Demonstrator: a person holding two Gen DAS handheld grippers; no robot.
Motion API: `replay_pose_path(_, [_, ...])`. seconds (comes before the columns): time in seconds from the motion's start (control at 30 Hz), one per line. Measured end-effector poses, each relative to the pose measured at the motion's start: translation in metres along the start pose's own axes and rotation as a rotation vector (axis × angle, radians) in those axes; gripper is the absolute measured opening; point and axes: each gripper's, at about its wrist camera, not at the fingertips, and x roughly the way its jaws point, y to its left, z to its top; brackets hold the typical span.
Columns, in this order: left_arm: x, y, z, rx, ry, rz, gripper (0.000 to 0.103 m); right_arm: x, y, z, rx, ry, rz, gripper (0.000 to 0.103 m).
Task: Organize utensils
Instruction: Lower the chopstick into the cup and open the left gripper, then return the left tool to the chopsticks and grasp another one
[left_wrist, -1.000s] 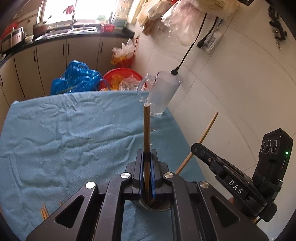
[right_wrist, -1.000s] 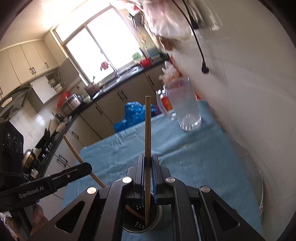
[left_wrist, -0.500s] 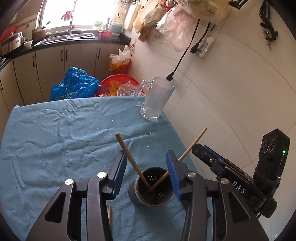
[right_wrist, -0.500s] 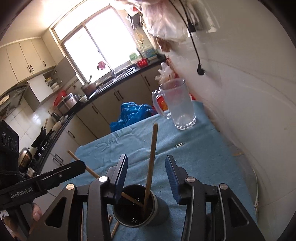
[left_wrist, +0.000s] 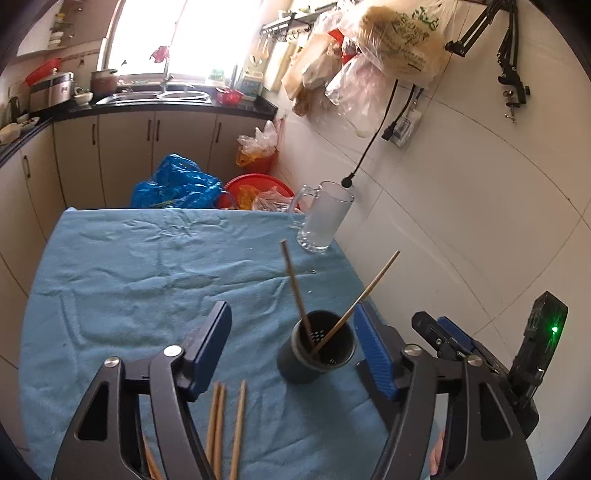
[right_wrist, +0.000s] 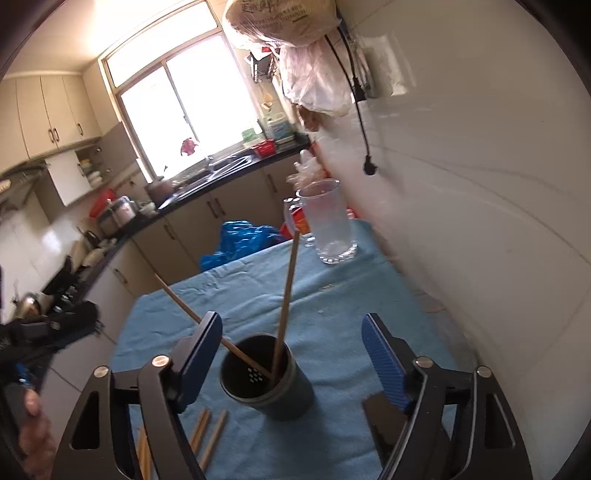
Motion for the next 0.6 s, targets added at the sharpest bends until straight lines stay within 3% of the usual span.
replay_pose_path(0.2, [-0.022, 0.020, -0.041, 0.016, -0.019, 0.089, 0.078, -0.015, 0.023, -0.033, -0.081, -0.031, -0.136, 0.094])
replay_pose_path(0.4, [-0.032, 0.047, -0.085, -0.007, 0.029, 0.124, 0.078, -0.016, 0.039, -0.065, -0.139, -0.010, -0.181, 0.094])
replay_pose_path(0.6, [-0.039, 0.071, -0.126, -0.010, 0.054, 0.204, 0.078, -0.015, 0.046, -0.095, -0.140, 0.017, -0.216, 0.094])
